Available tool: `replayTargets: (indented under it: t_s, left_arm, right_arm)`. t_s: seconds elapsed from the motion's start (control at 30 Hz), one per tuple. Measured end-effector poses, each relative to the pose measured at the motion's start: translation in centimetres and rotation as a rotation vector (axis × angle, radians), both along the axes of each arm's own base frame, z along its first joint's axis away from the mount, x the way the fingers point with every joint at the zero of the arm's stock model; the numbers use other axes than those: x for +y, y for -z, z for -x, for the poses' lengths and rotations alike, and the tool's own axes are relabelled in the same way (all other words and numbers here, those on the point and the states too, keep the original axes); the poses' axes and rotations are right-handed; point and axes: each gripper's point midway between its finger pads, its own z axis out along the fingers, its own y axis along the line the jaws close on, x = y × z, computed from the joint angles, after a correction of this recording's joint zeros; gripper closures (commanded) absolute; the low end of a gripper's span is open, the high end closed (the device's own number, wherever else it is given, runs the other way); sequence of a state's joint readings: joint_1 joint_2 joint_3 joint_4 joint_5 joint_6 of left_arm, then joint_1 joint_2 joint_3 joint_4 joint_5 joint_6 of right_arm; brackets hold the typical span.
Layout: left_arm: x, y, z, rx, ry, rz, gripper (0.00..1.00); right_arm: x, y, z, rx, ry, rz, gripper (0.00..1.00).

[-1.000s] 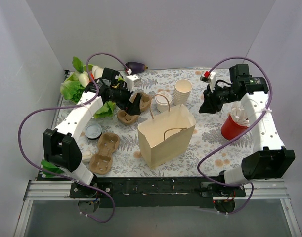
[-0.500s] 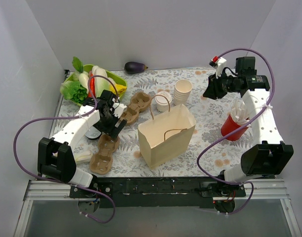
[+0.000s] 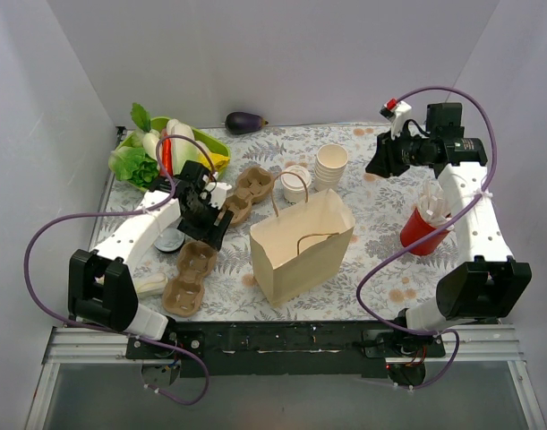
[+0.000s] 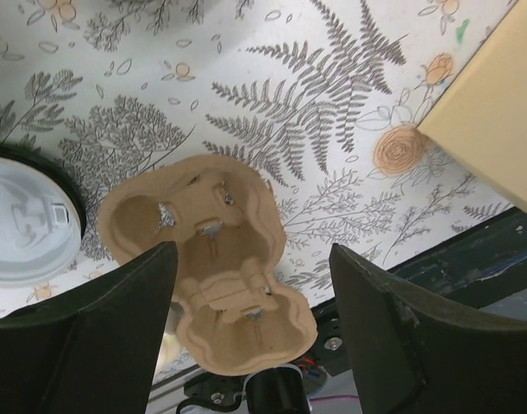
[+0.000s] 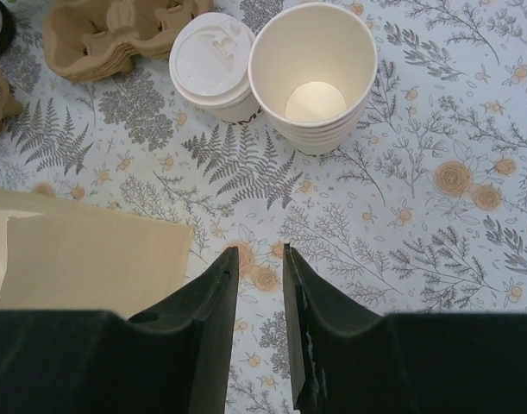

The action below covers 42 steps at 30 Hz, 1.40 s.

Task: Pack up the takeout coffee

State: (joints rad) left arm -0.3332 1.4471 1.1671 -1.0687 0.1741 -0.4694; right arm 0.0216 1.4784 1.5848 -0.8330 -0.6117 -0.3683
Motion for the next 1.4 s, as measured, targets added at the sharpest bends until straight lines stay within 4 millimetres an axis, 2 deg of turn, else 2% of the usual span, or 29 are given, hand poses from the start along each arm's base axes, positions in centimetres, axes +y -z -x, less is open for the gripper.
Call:
replayTargets:
  t_s: [0.1,0.27,0.47,0.57,0.87,0.97,1.17,1.4]
  left_arm:
    - [-0.5,0.0,-0.4,-0.001,-0.005,0.019,0.30]
    - [0.5,0.5,0.0,0.007,-0.024,-0.029,0.34]
    - [2.4,3.0,4.1,0.126,-0.028,-0.100,0.37]
    - [3.1,3.7,5.1,0.162,-0.030,-0.132,0.40]
    - [3.9,4.2,4.8,0.166,-0.037,-0.183,0.45]
    - [3.9,4.2,4.8,0.166,-0.037,-0.187,0.49]
    - [3.9,4.3,4.9,0.169,-0.032,-0.188,0.50]
    - [4.3,5.0,5.9,0.202,-0.024,-0.202,0.52]
  right_arm:
    - [0.0,0.6,0.4,0.016,0.001,0.001,0.64]
    - [-0.2,0.9,0.9,0.020,0.007,0.009,0.64]
    - [-0.2,1.0,1.4,0.016,0.009,0.011,0.64]
    - [-0.2,1.1,1.4,0.019,0.009,0.011,0.64]
    - [-0.2,1.1,1.4,0.019,0.009,0.011,0.64]
    - [-0.2,1.2,1.4,0.020,0.009,0.011,0.64]
    - [-0.2,1.1,1.2,0.013,0.009,0.011,0.63]
    - [-0.2,1.6,1.2,0.021,0.009,0.011,0.63]
